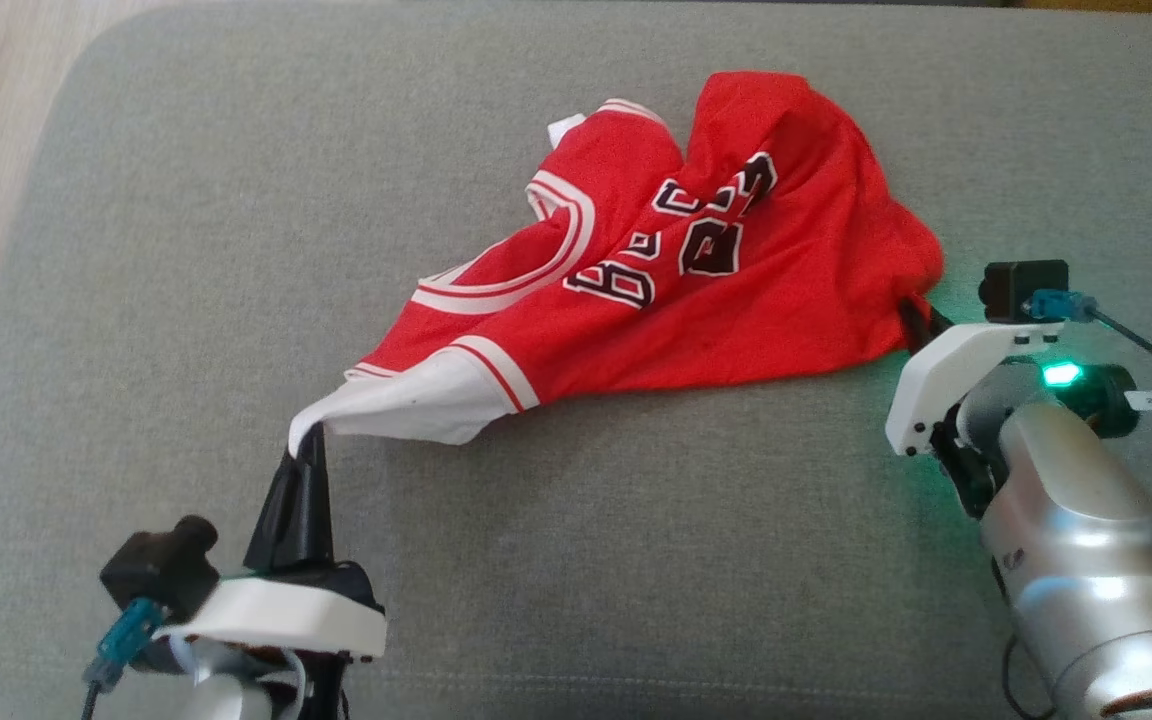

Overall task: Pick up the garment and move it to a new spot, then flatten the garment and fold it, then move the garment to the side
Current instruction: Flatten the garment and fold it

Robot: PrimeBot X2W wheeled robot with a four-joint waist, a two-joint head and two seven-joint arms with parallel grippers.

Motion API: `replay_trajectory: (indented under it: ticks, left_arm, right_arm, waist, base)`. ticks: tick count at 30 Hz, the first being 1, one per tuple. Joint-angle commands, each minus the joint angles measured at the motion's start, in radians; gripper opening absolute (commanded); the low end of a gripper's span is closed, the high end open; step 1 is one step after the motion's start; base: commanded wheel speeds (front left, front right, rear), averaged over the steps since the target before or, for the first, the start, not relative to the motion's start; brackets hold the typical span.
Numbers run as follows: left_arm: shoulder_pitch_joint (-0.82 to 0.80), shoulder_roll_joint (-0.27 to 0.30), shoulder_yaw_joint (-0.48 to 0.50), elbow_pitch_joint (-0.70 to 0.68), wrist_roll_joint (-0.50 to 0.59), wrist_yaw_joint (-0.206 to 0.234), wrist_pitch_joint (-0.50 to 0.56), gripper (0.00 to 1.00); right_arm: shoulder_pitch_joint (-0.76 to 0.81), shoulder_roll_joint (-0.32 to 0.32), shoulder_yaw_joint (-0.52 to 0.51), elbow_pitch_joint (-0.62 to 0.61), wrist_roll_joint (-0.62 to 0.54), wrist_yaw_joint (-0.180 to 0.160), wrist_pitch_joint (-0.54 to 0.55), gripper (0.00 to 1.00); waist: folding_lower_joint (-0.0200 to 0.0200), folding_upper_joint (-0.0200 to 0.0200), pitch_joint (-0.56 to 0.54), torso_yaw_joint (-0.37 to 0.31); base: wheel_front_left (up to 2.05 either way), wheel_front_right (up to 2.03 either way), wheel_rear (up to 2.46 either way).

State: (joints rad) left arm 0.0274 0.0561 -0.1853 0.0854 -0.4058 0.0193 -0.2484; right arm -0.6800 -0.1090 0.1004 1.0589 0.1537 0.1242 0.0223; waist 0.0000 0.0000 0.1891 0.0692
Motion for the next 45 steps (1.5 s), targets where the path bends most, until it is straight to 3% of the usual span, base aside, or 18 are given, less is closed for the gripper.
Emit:
replay_trajectory:
  ticks: [1, 8, 11, 12, 15, 22, 30, 33, 37, 44, 45]
  left_arm:
    - [-0.044, -0.002, 0.04, -0.06, -0.001, -0.009, -0.013, 0.0]
    - [-0.081, 0.002, 0.074, -0.179, -0.078, -0.034, 0.003, 0.0]
    - [-0.108, 0.021, 0.095, -0.277, -0.103, -0.035, 0.04, 0.0]
    - [-0.129, 0.044, 0.11, -0.347, -0.11, -0.031, 0.073, 0.0]
    - [-0.169, 0.084, 0.13, -0.449, -0.109, -0.024, 0.129, 0.0]
    - [-0.329, 0.177, 0.167, -0.65, -0.101, -0.01, 0.27, 0.0]
    - [-0.568, 0.266, 0.181, -0.698, -0.103, -0.017, 0.407, 0.0]
    - [-0.643, 0.284, 0.181, -0.652, -0.114, -0.021, 0.441, 0.0]
    - [-0.734, 0.298, 0.168, -0.537, -0.128, -0.034, 0.47, 0.0]
    - [-0.964, 0.312, 0.106, -0.234, -0.079, -0.077, 0.443, 0.0]
    - [-0.964, 0.312, 0.106, -0.234, -0.079, -0.077, 0.443, 0.0]
  right_arm:
    - [-0.001, 0.002, 0.045, -0.058, 0.048, 0.007, -0.03, 0.0]
    - [0.035, -0.037, 0.153, -0.249, 0.204, 0.007, -0.075, 0.0]
    - [0.066, -0.074, 0.198, -0.399, 0.288, 0.007, -0.075, 0.0]
    - [0.09, -0.102, 0.217, -0.512, 0.339, 0.007, -0.063, 0.0]
    - [0.131, -0.142, 0.22, -0.687, 0.398, 0.007, -0.037, 0.0]
    - [0.223, -0.191, 0.118, -1.105, 0.458, 0.007, 0.047, 0.0]
    - [0.261, -0.136, -0.093, -1.446, 0.424, 0.007, 0.142, 0.0]
    - [0.254, -0.105, -0.132, -1.481, 0.41, 0.007, 0.191, 0.0]
    - [0.201, -0.071, -0.131, -1.437, 0.399, 0.007, 0.234, 0.0]
    - [-0.085, -0.038, -0.084, -1.133, 0.306, 0.007, 0.159, 0.0]
    - [-0.085, -0.038, -0.084, -1.133, 0.306, 0.007, 0.159, 0.0]
  waist:
    - [0.0, 0.0, -0.027, -0.02]
    - [0.0, 0.0, -0.097, -0.068]
    - [0.0, 0.0, -0.134, -0.097]
    - [0.0, 0.0, -0.157, -0.115]
    - [0.0, 0.0, -0.189, -0.138]
    - [0.0, 0.0, -0.214, -0.166]
    - [0.0, 0.0, -0.194, -0.172]
    - [0.0, 0.0, -0.166, -0.173]
    - [0.0, 0.0, -0.093, -0.168]
    - [0.0, 0.0, 0.053, -0.155]
    - [0.0, 0.0, 0.053, -0.155]
  base:
    - [0.0, 0.0, 0.0]
    - [0.0, 0.0, 0.0]
    - [0.0, 0.0, 0.0]
    - [0.0, 0.0, 0.0]
    - [0.0, 0.0, 0.0]
    - [0.0, 0.0, 0.0]
    - [0.0, 0.0, 0.0]
    - [0.0, 0.0, 0.0]
    - [0.0, 0.0, 0.0]
    - [0.0, 0.0, 0.0]
    - [0.0, 0.0, 0.0]
